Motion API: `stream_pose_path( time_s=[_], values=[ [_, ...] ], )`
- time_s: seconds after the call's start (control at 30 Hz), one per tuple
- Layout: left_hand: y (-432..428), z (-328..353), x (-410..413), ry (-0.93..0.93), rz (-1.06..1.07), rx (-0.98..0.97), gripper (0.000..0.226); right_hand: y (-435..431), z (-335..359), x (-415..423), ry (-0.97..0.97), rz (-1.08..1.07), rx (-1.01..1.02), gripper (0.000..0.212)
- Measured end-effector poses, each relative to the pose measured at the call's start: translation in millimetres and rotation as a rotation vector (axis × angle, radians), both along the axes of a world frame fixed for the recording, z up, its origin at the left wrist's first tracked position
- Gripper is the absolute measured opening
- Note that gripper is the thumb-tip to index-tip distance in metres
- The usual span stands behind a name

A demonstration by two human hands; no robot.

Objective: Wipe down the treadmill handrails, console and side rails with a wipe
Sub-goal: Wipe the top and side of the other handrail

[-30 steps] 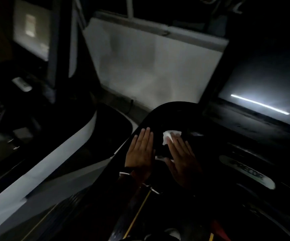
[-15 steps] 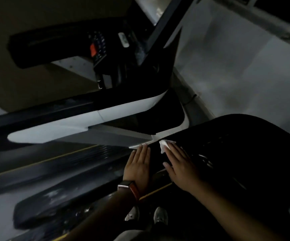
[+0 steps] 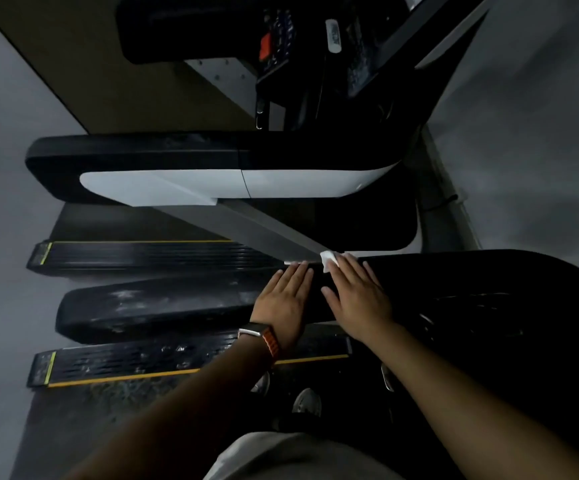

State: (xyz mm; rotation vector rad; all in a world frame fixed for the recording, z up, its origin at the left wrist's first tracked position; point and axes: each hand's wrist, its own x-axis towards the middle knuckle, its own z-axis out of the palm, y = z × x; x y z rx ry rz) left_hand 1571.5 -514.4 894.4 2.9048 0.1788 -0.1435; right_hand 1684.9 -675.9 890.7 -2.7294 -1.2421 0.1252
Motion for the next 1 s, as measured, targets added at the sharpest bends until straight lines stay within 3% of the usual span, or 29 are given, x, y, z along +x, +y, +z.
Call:
stream_pose_path(
  time_s=[0.23, 0.43, 0.6, 0.7, 0.87, 1.0],
  values=[
    [1.9, -9.2, -1.7, -0.034, -0.005, 0.071, 0.068, -40.4, -11.7, -34.5, -0.074, 0.123, 0.023, 0.067],
    [7.5, -15.4, -1.0, -0.065, -0.013, 0.059, 0.074, 5.5, -13.2, -27.0, -0.051, 0.016, -0.012, 0.075],
    [10.3, -15.5, -2.5, -0.101, -0.021, 0.074, 0.057, -37.8, -21.0, -36.2, -0.151, 0.191, -0.080, 0.079],
    [15.1, -14.0, -3.6, -0.083, 0.016, 0.091, 0.059, -58.6, -21.9, -25.9, -0.189, 0.216, -0.104, 0.078],
    [27.7, -15.0, -0.3, -0.057, 0.054, 0.104, 0.063, -8.4, -15.0, -29.0, -0.060, 0.018, -0.025, 0.080],
    [28.7, -14.9, -0.1, -0.041, 0.058, 0.079, 0.064, 2.8, -12.4, -30.6, -0.059, 0.109, 0.002, 0.078]
  ],
)
